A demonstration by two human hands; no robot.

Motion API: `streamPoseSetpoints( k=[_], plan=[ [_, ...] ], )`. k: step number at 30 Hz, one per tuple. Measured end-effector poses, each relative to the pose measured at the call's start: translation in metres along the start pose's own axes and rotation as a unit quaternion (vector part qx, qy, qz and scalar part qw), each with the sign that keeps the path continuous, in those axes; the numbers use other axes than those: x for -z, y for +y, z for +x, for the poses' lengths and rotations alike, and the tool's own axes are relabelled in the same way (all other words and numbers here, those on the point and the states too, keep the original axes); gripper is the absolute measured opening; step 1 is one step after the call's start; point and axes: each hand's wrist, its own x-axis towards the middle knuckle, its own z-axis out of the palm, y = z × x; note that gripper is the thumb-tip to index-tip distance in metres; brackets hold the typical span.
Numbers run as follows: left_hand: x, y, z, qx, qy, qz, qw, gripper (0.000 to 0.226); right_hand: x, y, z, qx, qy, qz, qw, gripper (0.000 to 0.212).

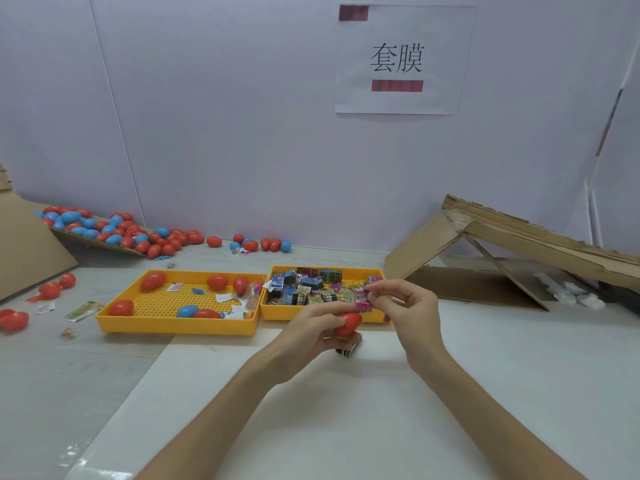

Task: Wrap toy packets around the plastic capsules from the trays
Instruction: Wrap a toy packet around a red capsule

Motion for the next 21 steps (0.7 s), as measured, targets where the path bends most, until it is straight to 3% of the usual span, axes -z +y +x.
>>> streamPoseSetpoints(
  k=[9,15,18,21],
  plan=[
    [-0.001,-0.002,-0.002,-0.012,-0.011,0.027,1.0,0.026,-0.002,0.0,0.0,0.025,0.037,-0.019,0.999,0.035],
    [0.004,-0.002,-0.002,-0.04,-0.043,0.013,0.998,0.048,0.005,0.001,0.003,0.038,0.099,-0.013,0.994,0.032],
    [0.006,0.004,-0.003,-0.054,-0.004,-0.036,0.998,0.038,0.015,-0.001,0.008,0.039,0.112,-0.004,0.993,0.038],
    [0.007,0.005,-0.002,-0.063,0.035,-0.061,0.996,0.024,0.014,-0.003,0.007,0.054,0.069,-0.027,0.996,0.041]
  ],
)
